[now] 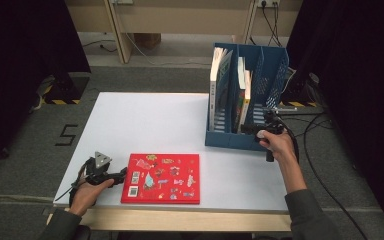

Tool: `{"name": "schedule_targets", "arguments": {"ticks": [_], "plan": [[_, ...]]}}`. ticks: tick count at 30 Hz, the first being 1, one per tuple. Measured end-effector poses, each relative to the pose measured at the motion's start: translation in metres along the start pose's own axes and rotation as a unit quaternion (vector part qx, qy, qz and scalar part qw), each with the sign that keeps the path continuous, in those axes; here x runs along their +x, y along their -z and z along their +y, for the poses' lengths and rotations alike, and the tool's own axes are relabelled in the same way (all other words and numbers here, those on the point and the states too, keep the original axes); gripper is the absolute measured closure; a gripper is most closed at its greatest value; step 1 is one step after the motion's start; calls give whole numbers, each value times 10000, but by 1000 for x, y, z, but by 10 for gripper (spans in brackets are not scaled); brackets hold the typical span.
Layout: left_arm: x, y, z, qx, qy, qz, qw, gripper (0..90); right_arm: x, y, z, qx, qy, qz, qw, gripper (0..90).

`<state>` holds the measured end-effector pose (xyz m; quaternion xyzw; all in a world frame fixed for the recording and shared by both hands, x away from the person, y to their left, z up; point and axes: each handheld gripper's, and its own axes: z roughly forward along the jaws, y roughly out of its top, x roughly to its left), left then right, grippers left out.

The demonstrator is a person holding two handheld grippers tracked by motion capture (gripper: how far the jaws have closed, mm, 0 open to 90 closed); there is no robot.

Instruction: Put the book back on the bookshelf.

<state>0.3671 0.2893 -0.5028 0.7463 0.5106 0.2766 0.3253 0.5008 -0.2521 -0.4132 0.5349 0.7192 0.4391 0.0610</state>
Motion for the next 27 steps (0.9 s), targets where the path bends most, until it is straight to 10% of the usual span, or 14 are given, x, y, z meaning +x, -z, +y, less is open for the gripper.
{"name": "schedule_targets", "arguments": {"ticks": [18,22,27], "plan": [[-1,0,0,-10,-17,8,10000,145,6,-25,12,497,372,-193,9979,620],[0,0,0,-21,-23,-6,10000,147,0,-27,20,413,351,-864,9948,718],[0,0,0,-5,48,-26,10000,145,-4,-34,23,284,165,-489,9983,695]]}}
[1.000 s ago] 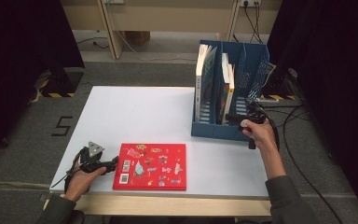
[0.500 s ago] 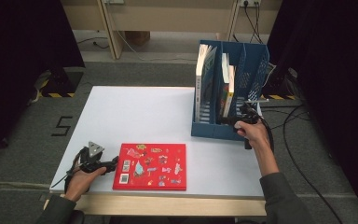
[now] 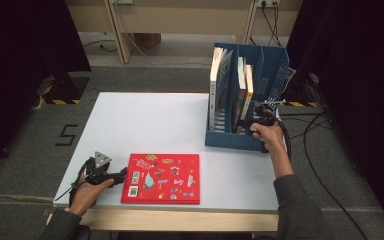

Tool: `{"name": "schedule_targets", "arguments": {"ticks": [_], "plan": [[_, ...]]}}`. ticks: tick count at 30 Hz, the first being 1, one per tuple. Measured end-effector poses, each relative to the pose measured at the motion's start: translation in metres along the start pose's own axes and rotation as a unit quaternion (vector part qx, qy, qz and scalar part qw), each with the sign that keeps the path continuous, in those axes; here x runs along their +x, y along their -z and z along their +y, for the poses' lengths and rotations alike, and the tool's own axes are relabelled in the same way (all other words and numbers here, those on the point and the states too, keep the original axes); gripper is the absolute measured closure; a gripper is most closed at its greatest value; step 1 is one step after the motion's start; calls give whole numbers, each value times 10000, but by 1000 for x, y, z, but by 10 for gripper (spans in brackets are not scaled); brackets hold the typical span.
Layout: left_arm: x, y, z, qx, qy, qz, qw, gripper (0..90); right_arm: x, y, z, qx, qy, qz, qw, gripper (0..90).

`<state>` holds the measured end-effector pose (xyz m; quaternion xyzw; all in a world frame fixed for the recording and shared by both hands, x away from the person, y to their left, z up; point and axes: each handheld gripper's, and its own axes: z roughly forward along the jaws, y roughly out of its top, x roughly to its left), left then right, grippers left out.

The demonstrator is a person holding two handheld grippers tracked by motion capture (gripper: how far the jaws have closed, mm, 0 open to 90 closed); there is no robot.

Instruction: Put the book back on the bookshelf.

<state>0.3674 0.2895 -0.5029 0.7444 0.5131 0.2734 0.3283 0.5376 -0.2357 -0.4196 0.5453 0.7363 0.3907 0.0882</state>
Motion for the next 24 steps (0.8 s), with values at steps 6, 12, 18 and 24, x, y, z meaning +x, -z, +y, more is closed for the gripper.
{"name": "schedule_targets", "arguments": {"ticks": [6,12,18,24], "plan": [[1,0,0,-2,15,-6,10000,148,3,19,-2,-279,-112,295,9991,602],[5,4,-2,10,116,-27,9999,148,13,47,-18,-673,-254,410,9966,430],[5,8,-2,45,153,-58,9999,148,34,61,-49,-848,-162,664,9940,337],[2,12,-2,28,201,-209,9996,149,55,59,-74,-787,81,701,9944,322]]}}
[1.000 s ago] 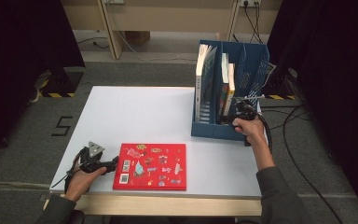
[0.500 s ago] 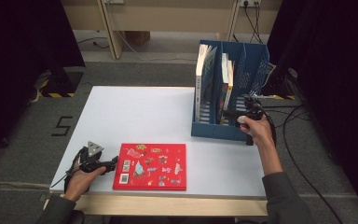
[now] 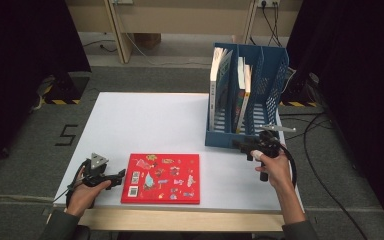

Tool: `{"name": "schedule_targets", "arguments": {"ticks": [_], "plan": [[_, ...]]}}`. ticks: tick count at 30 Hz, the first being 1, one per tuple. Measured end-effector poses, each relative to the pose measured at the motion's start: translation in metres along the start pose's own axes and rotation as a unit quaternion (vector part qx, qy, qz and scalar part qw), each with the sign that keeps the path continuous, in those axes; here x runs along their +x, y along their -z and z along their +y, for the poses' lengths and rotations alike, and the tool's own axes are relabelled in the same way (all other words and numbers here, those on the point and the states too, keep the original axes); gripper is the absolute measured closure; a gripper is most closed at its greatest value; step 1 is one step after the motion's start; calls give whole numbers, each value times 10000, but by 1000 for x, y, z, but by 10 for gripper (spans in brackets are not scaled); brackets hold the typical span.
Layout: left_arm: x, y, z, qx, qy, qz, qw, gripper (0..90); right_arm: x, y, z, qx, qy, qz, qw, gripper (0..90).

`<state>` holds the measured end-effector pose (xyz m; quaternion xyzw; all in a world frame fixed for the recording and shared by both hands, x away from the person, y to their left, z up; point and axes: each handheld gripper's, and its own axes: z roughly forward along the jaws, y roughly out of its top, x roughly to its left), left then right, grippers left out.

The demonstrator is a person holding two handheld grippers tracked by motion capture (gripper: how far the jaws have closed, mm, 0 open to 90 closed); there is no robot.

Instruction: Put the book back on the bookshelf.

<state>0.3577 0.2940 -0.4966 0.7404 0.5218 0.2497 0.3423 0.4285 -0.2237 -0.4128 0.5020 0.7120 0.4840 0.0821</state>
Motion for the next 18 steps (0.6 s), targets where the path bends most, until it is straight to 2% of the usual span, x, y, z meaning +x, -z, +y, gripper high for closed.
{"name": "schedule_targets", "arguments": {"ticks": [2,5,10,14,18], "plan": [[-2,3,0,-8,8,-74,10000,149,5,-2,-7,-39,-56,64,10000,305],[-3,4,-1,14,-18,-140,9999,155,10,-9,-20,112,17,-98,9999,272],[-7,8,-2,-2,-20,-275,9996,162,15,-20,-37,303,-31,-86,9995,240],[-11,10,-3,37,-62,-382,9992,165,23,-26,-45,395,37,-145,9991,225],[-14,11,-4,87,-50,-522,9986,182,32,-32,-52,522,136,-54,9985,214]]}}
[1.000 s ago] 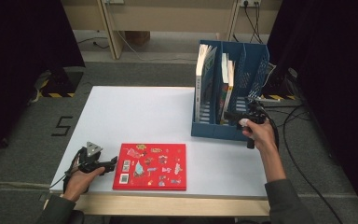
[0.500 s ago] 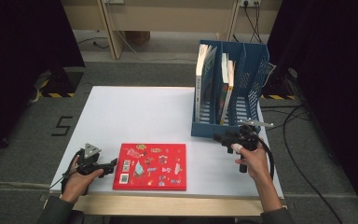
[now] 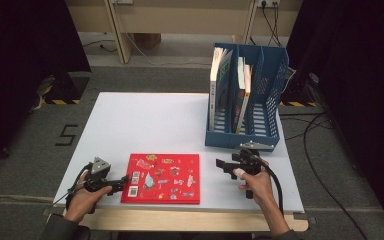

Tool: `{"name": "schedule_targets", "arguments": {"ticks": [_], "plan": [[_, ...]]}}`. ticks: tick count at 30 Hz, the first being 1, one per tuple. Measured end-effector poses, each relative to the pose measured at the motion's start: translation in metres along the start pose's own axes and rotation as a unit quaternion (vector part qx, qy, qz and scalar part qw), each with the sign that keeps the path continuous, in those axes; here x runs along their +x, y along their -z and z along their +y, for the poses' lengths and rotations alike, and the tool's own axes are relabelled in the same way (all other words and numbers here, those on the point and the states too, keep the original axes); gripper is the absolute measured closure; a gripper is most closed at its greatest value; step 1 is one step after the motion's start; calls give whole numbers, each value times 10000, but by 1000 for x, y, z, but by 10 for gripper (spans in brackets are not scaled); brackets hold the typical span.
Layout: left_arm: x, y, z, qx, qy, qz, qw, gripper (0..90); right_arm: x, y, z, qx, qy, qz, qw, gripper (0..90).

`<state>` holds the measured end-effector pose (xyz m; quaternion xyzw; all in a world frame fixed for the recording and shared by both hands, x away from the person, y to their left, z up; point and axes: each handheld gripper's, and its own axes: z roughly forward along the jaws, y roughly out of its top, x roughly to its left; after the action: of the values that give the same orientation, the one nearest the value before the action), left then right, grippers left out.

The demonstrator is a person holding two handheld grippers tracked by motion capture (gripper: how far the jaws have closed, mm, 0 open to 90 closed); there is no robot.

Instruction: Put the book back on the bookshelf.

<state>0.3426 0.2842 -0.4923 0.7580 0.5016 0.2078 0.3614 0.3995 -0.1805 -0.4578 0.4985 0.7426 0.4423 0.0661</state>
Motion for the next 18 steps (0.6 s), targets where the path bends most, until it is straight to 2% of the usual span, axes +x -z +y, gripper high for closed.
{"name": "schedule_targets", "arguments": {"ticks": [3,6,8,10,13,18], "plan": [[-2,1,-1,23,-18,-99,9999,198,6,-5,-5,70,23,58,10000,195],[-5,2,-1,50,-40,-200,9998,222,13,-11,-10,99,-49,168,9998,194],[-5,2,-2,74,-31,-247,9997,222,18,-15,-14,111,-184,315,9993,194],[-7,3,-2,108,7,-354,9993,230,23,-20,-18,180,-146,472,9986,189],[-10,4,-3,146,-40,-450,9989,233,31,-23,-22,223,-102,520,9983,189],[-13,6,-5,172,-48,-495,9986,237,43,-29,-29,376,-12,663,9971,190]]}}
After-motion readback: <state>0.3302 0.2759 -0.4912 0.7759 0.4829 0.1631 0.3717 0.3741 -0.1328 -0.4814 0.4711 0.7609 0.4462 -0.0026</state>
